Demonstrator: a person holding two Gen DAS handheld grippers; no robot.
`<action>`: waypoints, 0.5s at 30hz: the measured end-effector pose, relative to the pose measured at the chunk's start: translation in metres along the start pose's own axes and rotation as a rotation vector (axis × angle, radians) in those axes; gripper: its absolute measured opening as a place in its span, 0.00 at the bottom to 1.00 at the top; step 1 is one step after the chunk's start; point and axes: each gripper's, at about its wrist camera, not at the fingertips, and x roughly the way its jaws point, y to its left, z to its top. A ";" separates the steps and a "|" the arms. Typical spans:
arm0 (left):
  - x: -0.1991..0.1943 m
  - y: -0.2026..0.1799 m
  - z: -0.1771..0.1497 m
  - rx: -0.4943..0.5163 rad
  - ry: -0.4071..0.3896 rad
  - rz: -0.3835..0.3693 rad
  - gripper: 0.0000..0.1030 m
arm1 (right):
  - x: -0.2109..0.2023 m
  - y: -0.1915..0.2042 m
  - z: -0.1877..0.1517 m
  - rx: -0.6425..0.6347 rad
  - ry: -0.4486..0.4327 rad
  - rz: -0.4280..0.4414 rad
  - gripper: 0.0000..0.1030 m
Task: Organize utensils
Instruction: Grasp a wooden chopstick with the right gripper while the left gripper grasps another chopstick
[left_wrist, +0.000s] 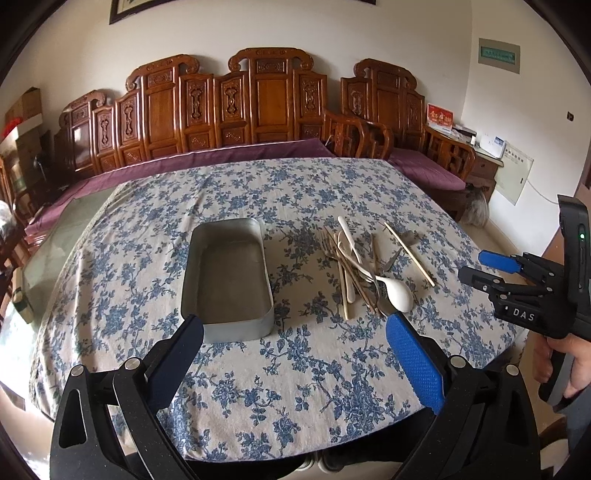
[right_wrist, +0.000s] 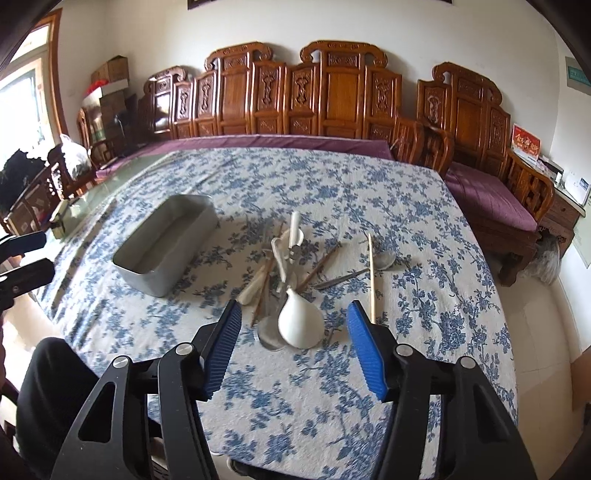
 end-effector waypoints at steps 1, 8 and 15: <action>0.005 0.000 0.001 0.003 0.005 -0.004 0.92 | 0.008 -0.005 0.000 0.000 0.010 -0.006 0.55; 0.043 -0.009 0.003 0.022 0.063 -0.040 0.81 | 0.067 -0.047 -0.006 0.024 0.106 -0.051 0.42; 0.080 -0.026 0.002 0.050 0.135 -0.063 0.72 | 0.122 -0.075 -0.015 0.033 0.187 -0.064 0.34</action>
